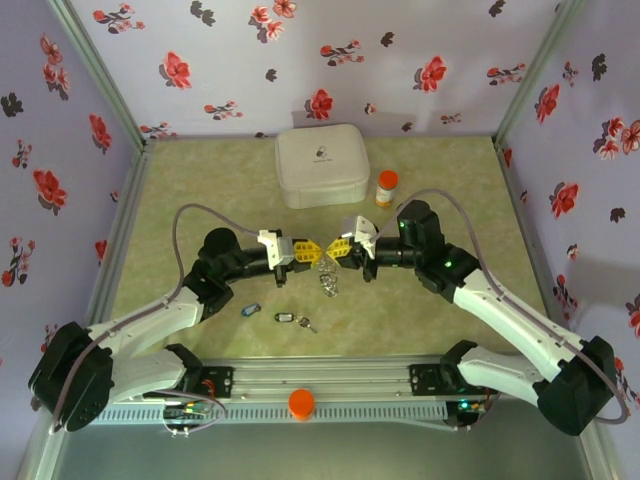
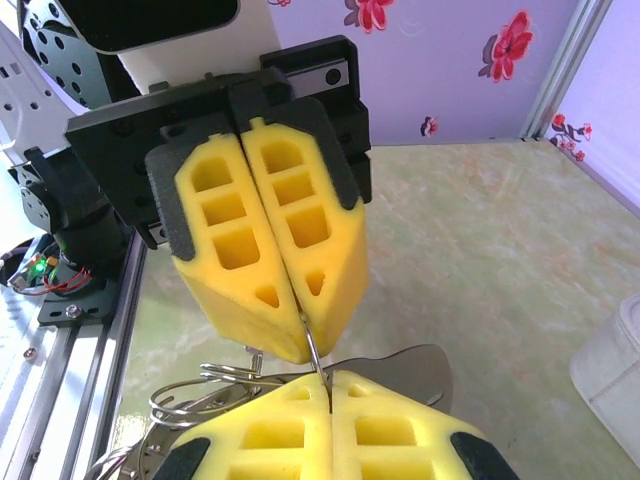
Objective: Put the keys on the keyring
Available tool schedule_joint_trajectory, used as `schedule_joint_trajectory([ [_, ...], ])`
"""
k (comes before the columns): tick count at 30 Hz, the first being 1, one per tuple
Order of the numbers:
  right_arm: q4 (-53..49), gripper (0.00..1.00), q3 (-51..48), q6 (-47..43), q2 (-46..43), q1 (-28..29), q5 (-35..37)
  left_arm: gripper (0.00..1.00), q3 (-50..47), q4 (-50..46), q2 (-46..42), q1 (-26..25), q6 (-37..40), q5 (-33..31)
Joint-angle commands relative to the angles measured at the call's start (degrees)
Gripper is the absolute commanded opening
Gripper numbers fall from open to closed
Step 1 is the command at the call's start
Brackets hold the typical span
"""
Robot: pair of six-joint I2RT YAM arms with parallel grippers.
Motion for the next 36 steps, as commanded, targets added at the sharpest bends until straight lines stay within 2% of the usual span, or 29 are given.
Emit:
schedule_joint_trajectory([
  [1, -0.2, 0.0, 2.2, 0.3, 0.6, 0.5, -1.8, 0.18, 1.8, -2.8, -0.4, 0.2, 2.8, -2.0],
  [3, -1.0, 0.0, 3.0, 0.2, 0.8, 0.6, -1.4, 0.18, 3.7, -11.5, -1.0, 0.1, 7.3, -3.1],
  [5, -2.6, 0.0, 3.9, -0.5, 1.2, 1.0, -0.8, 0.18, 4.9, -15.8, -1.2, 0.2, 8.9, -3.0],
  [10, -4.8, 0.0, 5.5, -1.7, 2.8, 2.2, 0.0, 0.13, 6.0, -16.3, -0.9, 0.1, 9.7, -2.1],
  [15, -7.3, 0.0, 6.5, -3.1, 3.3, 2.7, 1.6, 0.0, 6.7, -16.0, -1.2, 0.2, 10.0, -0.8],
  [17, -7.1, 0.0, 5.9, -3.2, 2.5, 2.6, 3.0, 0.0, 6.7, -16.3, -2.0, 0.3, 10.4, -1.2],
  [19, -6.1, 0.21, 4.6, -2.6, 1.0, 2.3, 5.4, 0.0, 6.3, -16.9, -3.4, 0.4, 10.6, -2.7],
  [21, -4.8, 0.28, 3.2, -1.7, -1.0, 1.5, 7.1, 0.0, 6.3, -18.3, -5.0, 0.4, 10.9, -5.3],
  [23, -2.9, 0.35, 1.3, 0.8, -3.0, 0.7, 10.4, 0.0, 6.3, -20.1, -6.8, 0.5, 11.5, -8.9],
  [25, -1.8, 0.39, -0.3, 4.9, -4.3, 0.8, 17.6, 0.0, 6.2, -21.9, -8.7, 0.5, 12.0, -14.2],
  [27, -1.8, 0.37, -1.1, 12.5, -4.0, 1.3, 25.9, 0.0, 5.7, -21.1, -10.3, 0.5, 8.5, -23.9],
  [29, -4.8, 0.33, -1.7, 17.7, -2.9, 2.2, 27.9, 0.0, 5.1, -20.7, -11.9, 0.5, 4.8, -34.5],
  [32, -7.1, 0.33, -3.8, 24.0, -1.2, 8.1, 31.7, 0.0, 3.1, -19.0, -13.5, 0.7, 4.3, -44.8],
  [34, -4.2, 0.34, -6.6, 30.1, 0.2, 12.9, 33.1, 0.0, 2.2, -17.5, -13.9, 1.0, 0.7, -52.3],
  [36, 1.3, 0.37, -9.9, 34.7, 2.1, 17.5, 35.9, 0.0, 3.1, -19.8, -13.8, 1.9, -3.2, -56.9],
])
